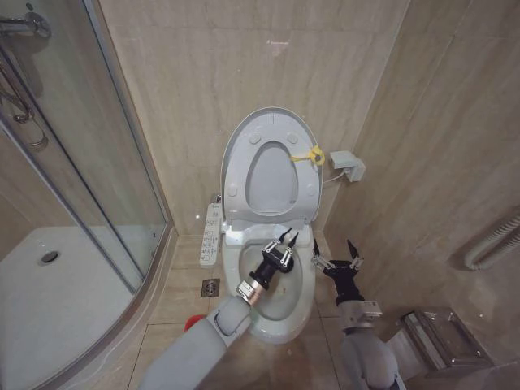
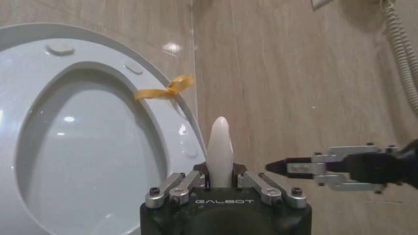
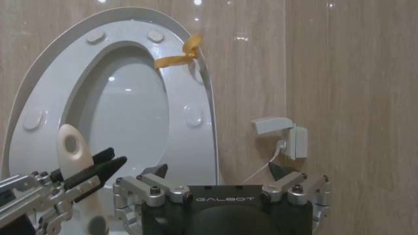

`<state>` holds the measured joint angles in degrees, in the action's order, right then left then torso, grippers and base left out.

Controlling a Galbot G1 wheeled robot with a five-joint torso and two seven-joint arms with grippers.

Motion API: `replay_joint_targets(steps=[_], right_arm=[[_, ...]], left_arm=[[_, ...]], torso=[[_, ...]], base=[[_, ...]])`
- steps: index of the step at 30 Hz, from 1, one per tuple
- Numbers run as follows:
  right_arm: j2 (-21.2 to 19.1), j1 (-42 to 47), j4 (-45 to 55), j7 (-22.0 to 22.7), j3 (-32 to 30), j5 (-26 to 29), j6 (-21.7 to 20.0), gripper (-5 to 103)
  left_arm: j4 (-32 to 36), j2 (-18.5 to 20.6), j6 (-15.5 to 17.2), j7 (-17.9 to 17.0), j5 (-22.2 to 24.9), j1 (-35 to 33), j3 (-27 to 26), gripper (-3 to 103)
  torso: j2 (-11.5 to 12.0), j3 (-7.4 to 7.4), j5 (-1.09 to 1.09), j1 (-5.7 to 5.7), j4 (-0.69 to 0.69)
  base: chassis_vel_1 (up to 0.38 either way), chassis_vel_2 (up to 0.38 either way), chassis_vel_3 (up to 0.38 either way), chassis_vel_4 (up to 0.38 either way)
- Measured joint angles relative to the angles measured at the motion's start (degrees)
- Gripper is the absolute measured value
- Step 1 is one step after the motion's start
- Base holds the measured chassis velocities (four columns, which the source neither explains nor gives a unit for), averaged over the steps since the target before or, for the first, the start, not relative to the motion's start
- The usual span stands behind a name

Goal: Open the toilet lid, clean the toilet bowl with a toilet brush, close the toilet lid, and flush.

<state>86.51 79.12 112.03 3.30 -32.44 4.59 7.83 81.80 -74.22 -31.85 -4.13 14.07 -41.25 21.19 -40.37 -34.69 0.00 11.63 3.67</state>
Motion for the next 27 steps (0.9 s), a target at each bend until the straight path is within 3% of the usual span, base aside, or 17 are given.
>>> replay_joint_targets(steps=[7, 21, 27], right_arm=[[0.0, 0.0, 0.0, 0.0, 0.0, 0.0, 0.0, 100], [0.0, 0.0, 0.0, 0.0, 0.0, 0.0, 0.0, 100], [0.0, 0.0, 0.0, 0.0, 0.0, 0.0, 0.0, 100]], left_arm=[[-0.8, -0.2, -0.1, 0.0, 0.0, -0.8, 0.6, 22], [-16.7, -3.8, -3.2, 1.5, 1.0, 1.5, 1.4, 22], [-16.9, -4.5, -3.7, 1.5, 0.2, 1.8, 1.3, 22]], torso=[[0.0, 0.00, 0.00, 0.00, 0.00], [0.0, 0.00, 0.00, 0.00, 0.00], [0.0, 0.00, 0.01, 0.00, 0.00]], base=[[0.000, 0.000, 0.000, 0.000], [0.000, 0.000, 0.000, 0.000], [0.000, 0.000, 0.000, 0.000]])
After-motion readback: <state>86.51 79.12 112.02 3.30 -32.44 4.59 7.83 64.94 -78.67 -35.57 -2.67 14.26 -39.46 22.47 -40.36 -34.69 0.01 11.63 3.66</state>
